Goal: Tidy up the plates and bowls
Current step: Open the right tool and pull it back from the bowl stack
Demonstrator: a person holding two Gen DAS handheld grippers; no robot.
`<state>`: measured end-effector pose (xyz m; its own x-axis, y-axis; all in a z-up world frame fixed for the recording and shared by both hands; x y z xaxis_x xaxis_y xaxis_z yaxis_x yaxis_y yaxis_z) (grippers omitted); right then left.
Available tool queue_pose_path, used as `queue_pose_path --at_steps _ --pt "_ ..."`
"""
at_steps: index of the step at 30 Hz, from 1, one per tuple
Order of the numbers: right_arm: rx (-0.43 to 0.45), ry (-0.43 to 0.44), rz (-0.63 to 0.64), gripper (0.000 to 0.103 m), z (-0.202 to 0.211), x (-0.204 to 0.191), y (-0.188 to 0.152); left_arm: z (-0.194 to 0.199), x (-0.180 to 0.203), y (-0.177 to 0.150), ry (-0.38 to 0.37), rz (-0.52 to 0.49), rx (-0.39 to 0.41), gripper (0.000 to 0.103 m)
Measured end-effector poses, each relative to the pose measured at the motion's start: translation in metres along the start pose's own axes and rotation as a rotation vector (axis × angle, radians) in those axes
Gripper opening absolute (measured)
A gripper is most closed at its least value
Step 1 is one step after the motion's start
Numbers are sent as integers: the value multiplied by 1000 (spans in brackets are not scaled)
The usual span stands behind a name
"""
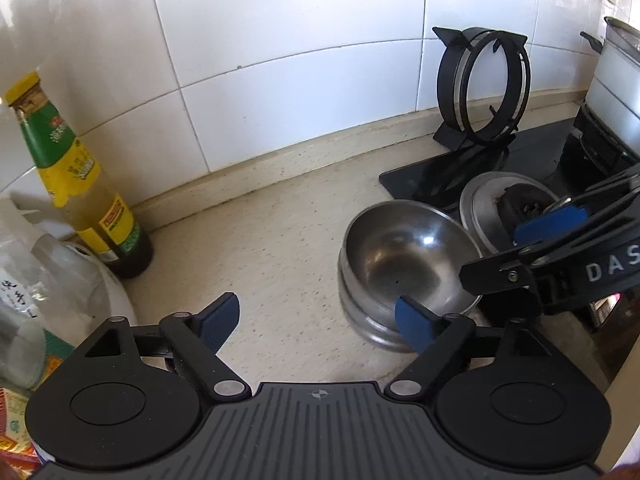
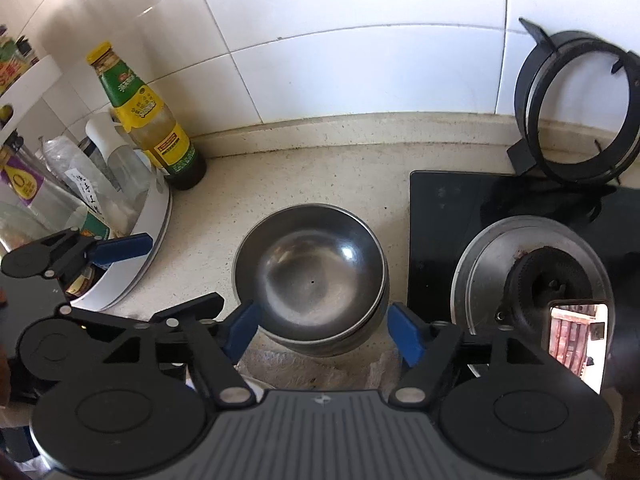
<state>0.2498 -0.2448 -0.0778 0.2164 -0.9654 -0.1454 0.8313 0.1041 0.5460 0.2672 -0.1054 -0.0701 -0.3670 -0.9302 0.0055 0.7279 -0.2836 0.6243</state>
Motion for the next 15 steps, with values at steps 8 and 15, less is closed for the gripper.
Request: queue_pose_path --at_steps 8,15 --pt "26 -56 0 91 11 -7 -12 4 -9 -13 -14 -8 4 89" --pt "43 -60 -9 92 16 -18 -22 12 -13 -16 -30 -20 28 89"
Point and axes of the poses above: each gripper's, at about its wrist camera, not at the fingertips, and z roughly against the way its jaws point, x to its right, y to its top, the point moved 8 cm from there along -z, roughly the way its jaws point, and after that the axes turned 11 degrees about z, right-handed, at the moved point
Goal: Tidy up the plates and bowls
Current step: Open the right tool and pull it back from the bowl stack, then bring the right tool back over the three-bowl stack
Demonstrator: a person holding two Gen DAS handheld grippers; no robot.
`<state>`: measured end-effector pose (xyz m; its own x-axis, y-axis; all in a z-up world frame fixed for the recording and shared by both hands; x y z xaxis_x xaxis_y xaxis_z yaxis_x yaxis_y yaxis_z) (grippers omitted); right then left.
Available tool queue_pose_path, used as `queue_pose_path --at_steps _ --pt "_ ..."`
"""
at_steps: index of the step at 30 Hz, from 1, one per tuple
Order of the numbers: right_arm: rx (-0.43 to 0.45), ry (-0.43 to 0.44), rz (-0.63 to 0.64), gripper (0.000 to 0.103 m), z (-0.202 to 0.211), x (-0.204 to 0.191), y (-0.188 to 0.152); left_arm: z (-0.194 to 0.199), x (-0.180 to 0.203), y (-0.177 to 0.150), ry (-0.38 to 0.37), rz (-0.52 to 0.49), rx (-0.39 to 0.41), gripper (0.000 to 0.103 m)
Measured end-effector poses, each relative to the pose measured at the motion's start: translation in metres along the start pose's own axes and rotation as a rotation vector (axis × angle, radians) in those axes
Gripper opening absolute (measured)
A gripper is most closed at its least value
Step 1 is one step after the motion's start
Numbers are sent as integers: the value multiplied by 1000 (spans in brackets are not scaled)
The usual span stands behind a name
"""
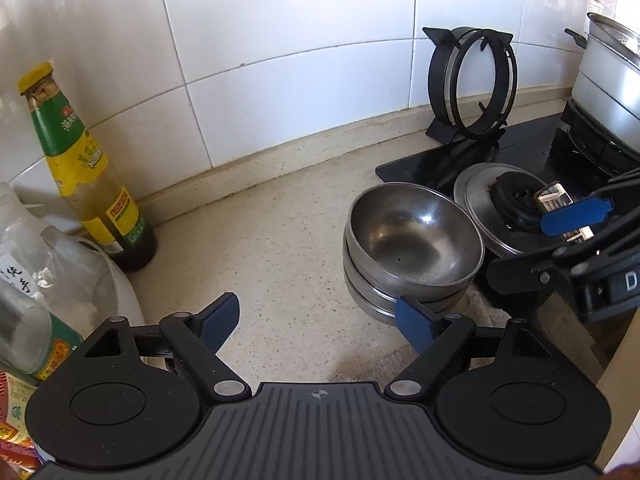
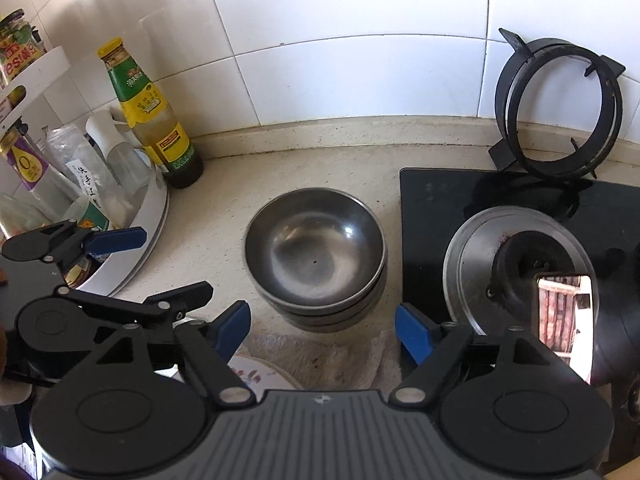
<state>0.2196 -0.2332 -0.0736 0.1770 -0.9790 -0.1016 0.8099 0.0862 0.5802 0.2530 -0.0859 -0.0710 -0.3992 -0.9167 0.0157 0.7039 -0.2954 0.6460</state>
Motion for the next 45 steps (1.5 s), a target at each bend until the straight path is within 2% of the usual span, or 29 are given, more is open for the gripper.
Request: queue_pose_path --at_steps 12,23,35,45 --pt "37 13 -9 96 4 -18 -8 8 -4 -9 -1 -17 14 89" --pt "22 -54 -14 96 6 -9 -21 11 -5 -13 -15 -10 21 90" --pt "13 -15 -14 96 -6 -3 -31 8 -3 -20 14 16 -3 90" --pt "4 -13 -62 97 -9 3 -45 1 5 -28 15 -12 -35 91"
Point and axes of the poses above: each gripper's, at about its wrist camera, not at the fingertips, and z roughly against the way its jaws point, x to its right, y to its top, the point moved 8 cm from there along -z, roughly the way its jaws point, and after that the axes turned 11 degrees about z, right-handed, at the moved point
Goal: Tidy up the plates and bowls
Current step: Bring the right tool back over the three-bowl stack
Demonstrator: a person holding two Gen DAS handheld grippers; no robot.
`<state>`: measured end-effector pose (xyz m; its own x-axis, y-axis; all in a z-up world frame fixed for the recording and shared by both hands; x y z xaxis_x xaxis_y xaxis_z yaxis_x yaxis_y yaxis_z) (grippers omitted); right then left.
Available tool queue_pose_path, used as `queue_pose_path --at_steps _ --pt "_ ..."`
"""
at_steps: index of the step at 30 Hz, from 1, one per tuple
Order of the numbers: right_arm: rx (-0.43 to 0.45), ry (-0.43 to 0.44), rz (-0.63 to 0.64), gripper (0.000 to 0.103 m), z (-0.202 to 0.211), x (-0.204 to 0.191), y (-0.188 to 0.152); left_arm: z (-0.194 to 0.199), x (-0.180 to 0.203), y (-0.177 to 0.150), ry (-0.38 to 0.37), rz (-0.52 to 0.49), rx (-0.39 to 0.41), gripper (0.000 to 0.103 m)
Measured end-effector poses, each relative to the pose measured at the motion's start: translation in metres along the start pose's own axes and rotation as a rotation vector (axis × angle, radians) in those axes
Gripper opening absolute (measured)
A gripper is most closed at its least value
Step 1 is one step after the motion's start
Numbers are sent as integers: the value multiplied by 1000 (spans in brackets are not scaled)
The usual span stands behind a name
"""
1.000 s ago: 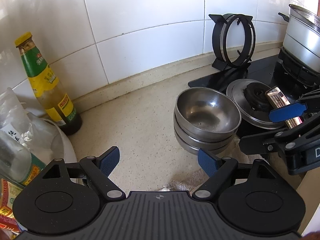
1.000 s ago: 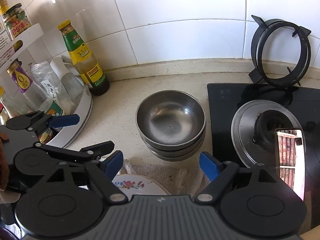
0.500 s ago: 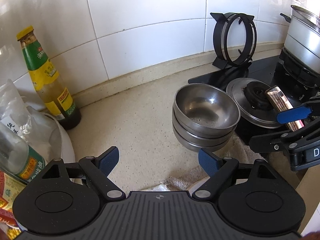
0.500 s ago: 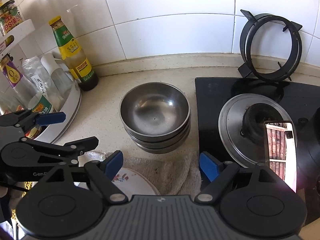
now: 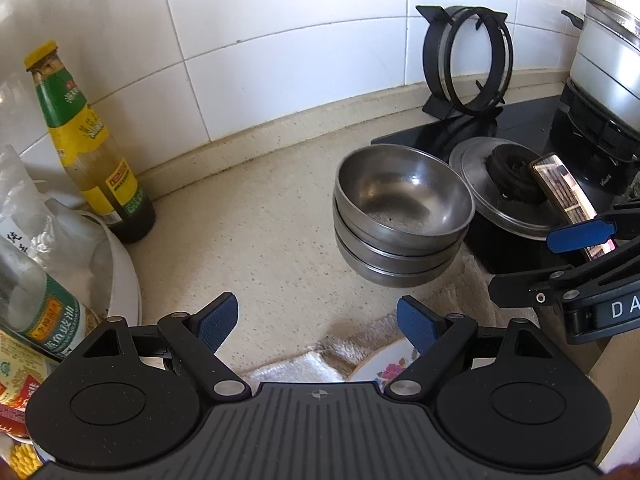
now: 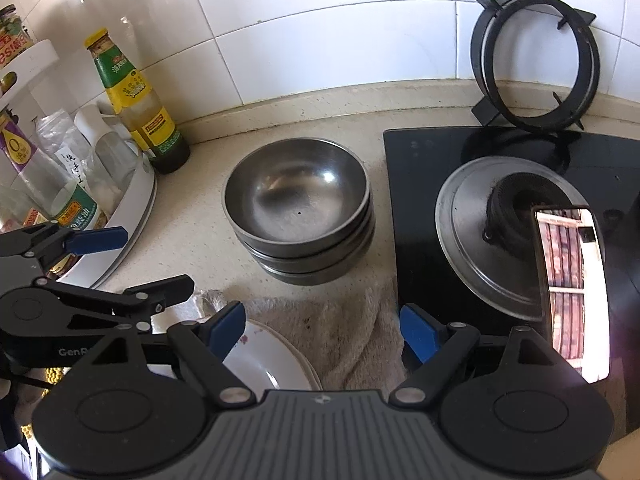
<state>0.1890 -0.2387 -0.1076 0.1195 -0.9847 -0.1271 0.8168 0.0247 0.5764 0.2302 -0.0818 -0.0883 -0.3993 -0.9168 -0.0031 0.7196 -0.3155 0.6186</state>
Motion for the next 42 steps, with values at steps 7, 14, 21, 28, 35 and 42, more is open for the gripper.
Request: queue_pose_path --at_steps 7,14,21,28,35,42 --pt "4 -21 -13 97 6 1 -5 -1 7 -3 -19 -25 -5 91" --pt "7 -36 -8 102 11 2 -6 0 7 -3 -29 -27 0 91" --pt "9 -30 7 102 5 1 -1 0 1 0 -18 -2 -1 91" --pt "-3 -30 -1 103 -3 3 -4 -1 3 2 -19 2 0 91" --pt "-3 -41 -14 103 -2 6 -6 -4 6 2 -30 -10 -3 91" --pt "-8 -45 -26 103 -6 14 -2 -9 8 3 -27 -24 -3 91"
Point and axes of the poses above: each gripper's, at about its wrist camera, not at the fingertips, and z roughly against the way its jaws point, x to its right, y to its top, the point moved 8 cm from there along -z, roughly the way its jaws point, and after that the axes turned 11 degrees about z, right-handed, at the moved point
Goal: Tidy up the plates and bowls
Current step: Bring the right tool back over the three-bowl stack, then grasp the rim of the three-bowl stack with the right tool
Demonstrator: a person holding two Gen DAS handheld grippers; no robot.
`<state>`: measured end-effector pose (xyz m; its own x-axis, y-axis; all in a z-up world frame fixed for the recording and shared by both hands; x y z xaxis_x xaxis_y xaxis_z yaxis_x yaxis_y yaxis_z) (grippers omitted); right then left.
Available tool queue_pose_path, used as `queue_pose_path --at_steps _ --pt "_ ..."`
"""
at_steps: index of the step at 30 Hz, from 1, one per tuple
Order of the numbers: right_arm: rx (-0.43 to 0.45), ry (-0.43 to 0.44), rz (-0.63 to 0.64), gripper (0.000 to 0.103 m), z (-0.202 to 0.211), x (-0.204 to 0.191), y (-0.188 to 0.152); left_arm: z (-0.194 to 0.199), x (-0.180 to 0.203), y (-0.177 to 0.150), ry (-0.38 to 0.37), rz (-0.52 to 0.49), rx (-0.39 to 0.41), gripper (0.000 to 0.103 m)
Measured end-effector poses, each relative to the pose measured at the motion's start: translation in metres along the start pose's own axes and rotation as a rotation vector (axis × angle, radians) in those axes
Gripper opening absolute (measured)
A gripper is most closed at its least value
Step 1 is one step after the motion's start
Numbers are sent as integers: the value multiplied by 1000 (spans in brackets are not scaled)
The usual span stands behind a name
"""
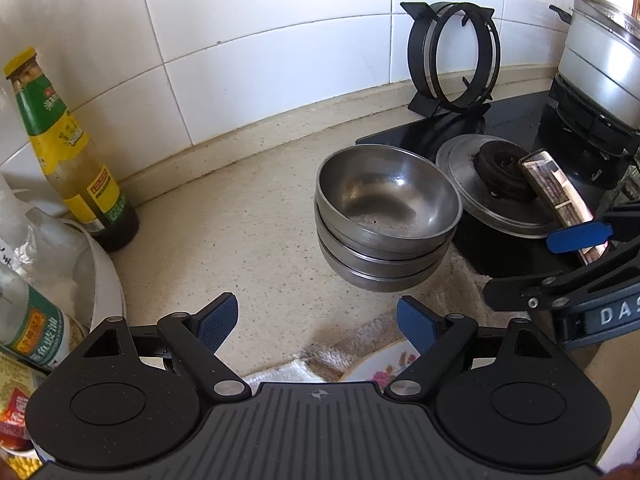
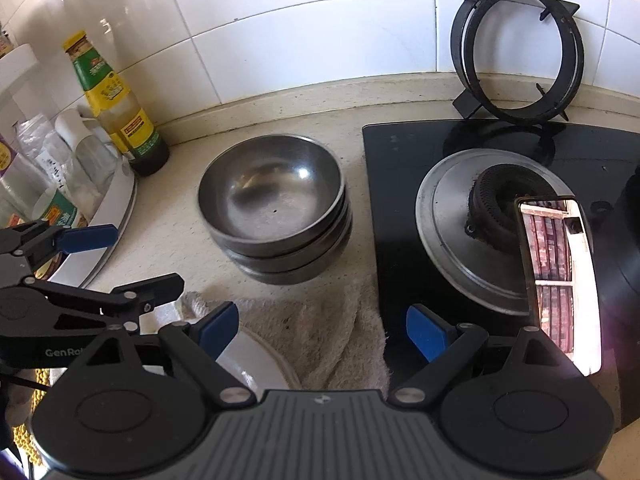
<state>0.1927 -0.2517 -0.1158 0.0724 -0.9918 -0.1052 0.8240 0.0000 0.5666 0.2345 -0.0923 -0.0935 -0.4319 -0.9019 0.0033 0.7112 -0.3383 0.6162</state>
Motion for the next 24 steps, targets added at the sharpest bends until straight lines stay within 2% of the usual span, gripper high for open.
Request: queue_pose_path --at_steps 9,13,18,21,22,24 --pt "8 55 -121 103 -24 27 47 -33 5 15 -51 30 -40 91" --pt "-9 85 -118 103 -37 31 59 -28 10 22 -117 34 -48 91" --pt "-58 154 -144 103 -64 36 69 -25 1 47 -138 80 4 91" --pt "-102 227 -205 102 -85 41 71 -60 -7 49 -112 120 -64 91" --pt "-120 246 -226 102 -92 42 70 -73 -9 46 -111 134 -94 88" --pt "-158 284 -245 97 -104 40 65 -93 -8 38 -151 170 -158 88"
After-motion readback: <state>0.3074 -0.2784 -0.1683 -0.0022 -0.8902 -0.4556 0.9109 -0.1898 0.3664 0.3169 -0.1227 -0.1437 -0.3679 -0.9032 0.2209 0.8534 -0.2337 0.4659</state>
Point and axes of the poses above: each gripper's, at about its wrist camera, not at the fingertips, and z roughly against the way its jaws point, x to its right, y to its top, the point moved 8 cm from there along -z, roughly the way its jaws point, and after that the axes turned 11 degrees about z, right-handed, at the moved point
